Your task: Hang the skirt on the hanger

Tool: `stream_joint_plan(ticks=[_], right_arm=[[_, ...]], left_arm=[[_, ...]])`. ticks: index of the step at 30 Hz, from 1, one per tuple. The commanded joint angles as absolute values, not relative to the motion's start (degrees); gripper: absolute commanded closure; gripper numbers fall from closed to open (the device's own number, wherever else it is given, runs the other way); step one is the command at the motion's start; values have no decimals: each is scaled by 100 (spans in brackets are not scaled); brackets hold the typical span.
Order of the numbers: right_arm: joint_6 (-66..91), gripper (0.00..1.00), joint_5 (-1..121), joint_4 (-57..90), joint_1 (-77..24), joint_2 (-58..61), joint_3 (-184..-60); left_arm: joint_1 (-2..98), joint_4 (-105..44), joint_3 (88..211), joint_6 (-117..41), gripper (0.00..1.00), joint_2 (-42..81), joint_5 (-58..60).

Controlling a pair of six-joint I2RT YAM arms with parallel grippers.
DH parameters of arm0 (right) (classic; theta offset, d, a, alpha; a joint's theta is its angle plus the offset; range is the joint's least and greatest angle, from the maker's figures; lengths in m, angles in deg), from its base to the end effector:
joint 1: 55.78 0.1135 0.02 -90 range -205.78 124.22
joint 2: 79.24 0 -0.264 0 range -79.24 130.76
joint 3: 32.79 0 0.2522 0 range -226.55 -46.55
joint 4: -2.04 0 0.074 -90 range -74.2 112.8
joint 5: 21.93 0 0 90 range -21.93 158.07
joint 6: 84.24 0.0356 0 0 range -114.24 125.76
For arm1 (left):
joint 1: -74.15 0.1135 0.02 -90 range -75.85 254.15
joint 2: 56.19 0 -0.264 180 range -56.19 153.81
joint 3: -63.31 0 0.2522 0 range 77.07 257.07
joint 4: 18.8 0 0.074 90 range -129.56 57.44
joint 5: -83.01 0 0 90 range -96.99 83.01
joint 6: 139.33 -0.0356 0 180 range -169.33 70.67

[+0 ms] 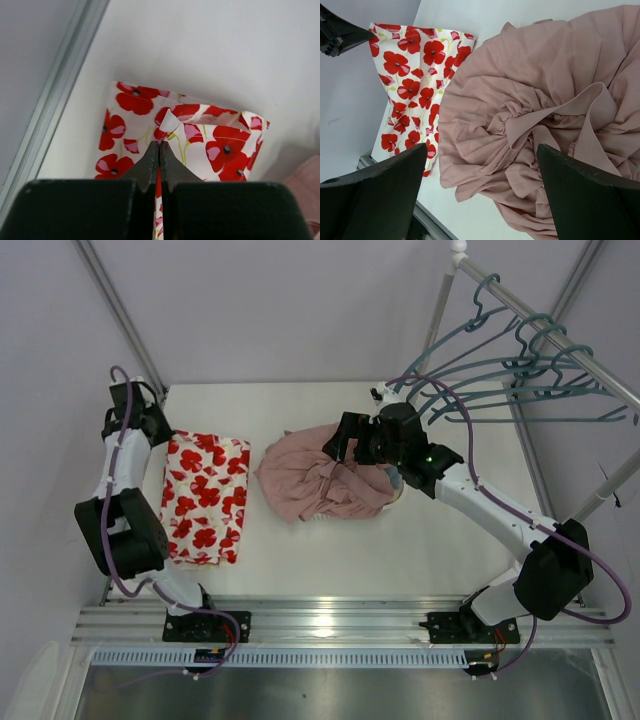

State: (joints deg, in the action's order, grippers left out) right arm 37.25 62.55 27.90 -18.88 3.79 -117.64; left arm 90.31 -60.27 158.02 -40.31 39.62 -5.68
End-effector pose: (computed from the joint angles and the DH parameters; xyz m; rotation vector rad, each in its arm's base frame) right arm 0.2698 0.2069 0.3390 -0.1642 2.0880 0.8469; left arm 0.3648 0.1049 0.2972 -0.4930 2.2607 0.0369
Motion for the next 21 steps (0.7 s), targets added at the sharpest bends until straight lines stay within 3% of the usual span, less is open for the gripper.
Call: stream_joint_plan(ticks=[1, 4, 6, 7, 8, 10, 14, 21], right_arm=[[3714, 1, 6174, 2653, -1861, 215, -11775], [3714, 0, 6166, 2644, -1861, 268, -11801], [3705, 1, 6166, 2679, -1861, 303, -11836], [3705, 1, 6166, 2696, -1861, 303, -11845], [3705, 1, 6174, 2723, -1852, 303, -11862], [3696, 1, 6201, 2740, -1861, 320, -11880], [3688, 1, 6122, 2758, -1852, 347, -11933], [3652, 1, 6086, 2793, -1676, 356, -11986]], left_arm=[[9480, -5797, 15767, -3764, 98, 4066, -233], [9577, -5805, 15960, -3922, 91, 4470, -285], [9586, -6164, 16337, -4010, 77, 4829, -837], [9577, -6279, 16434, -4002, 50, 4893, -1144], [9586, -6341, 16470, -3993, 34, 4928, -1390], [9586, -6324, 16488, -4010, 17, 4824, -1787], [9577, -6235, 16373, -4080, 12, 4323, -1911], [8945, -6412, 15673, -4239, 13, 2786, -1930]])
